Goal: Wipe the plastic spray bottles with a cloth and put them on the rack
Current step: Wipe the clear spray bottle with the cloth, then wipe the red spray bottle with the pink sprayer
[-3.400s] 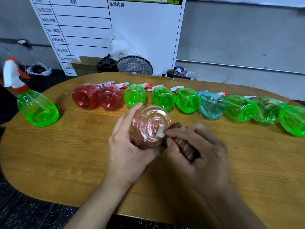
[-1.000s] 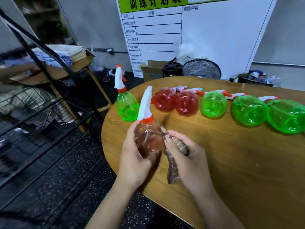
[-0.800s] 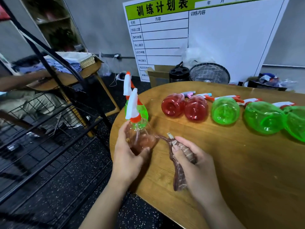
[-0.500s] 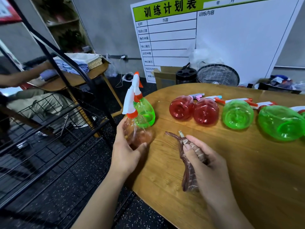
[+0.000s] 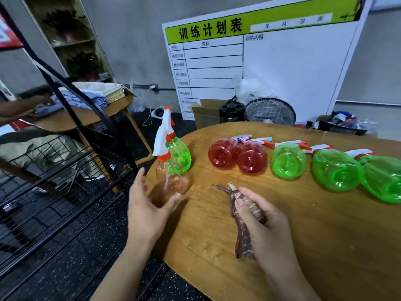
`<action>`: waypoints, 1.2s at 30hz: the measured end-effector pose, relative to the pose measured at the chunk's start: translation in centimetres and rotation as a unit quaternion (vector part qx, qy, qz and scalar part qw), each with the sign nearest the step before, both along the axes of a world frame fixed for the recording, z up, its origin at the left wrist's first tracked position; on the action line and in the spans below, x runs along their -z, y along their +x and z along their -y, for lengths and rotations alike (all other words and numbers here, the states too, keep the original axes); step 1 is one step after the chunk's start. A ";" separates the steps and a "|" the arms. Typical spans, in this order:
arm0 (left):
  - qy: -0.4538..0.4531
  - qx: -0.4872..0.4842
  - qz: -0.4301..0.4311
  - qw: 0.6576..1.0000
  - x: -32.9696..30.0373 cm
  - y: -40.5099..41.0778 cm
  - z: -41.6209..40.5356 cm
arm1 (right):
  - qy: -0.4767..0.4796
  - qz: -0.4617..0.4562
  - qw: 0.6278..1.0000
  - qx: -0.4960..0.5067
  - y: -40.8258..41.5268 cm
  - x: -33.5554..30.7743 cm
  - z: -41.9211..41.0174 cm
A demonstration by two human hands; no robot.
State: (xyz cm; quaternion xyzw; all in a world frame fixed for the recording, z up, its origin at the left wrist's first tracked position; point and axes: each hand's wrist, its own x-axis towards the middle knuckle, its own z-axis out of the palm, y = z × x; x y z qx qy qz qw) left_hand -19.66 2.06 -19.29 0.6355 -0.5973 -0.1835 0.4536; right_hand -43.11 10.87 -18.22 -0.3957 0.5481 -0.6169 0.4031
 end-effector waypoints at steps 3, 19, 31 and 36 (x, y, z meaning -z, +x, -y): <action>-0.075 0.005 0.024 0.997 -0.9 -2.1 -2.3 | 0.003 -0.027 1.000 0.006 -1.5 -0.2 -0.8; 0.069 0.070 -0.008 0.995 -1.3 -14.6 10.3 | -0.015 -0.027 0.997 0.070 -8.7 -0.9 -2.4; 0.030 0.045 -0.181 0.982 -2.3 -15.2 9.0 | -0.027 -0.023 0.994 0.101 -9.7 -0.4 -2.7; 0.053 0.165 -0.417 0.892 -6.0 -18.6 0.3 | -0.039 -0.043 0.989 0.139 -10.6 -0.9 -4.1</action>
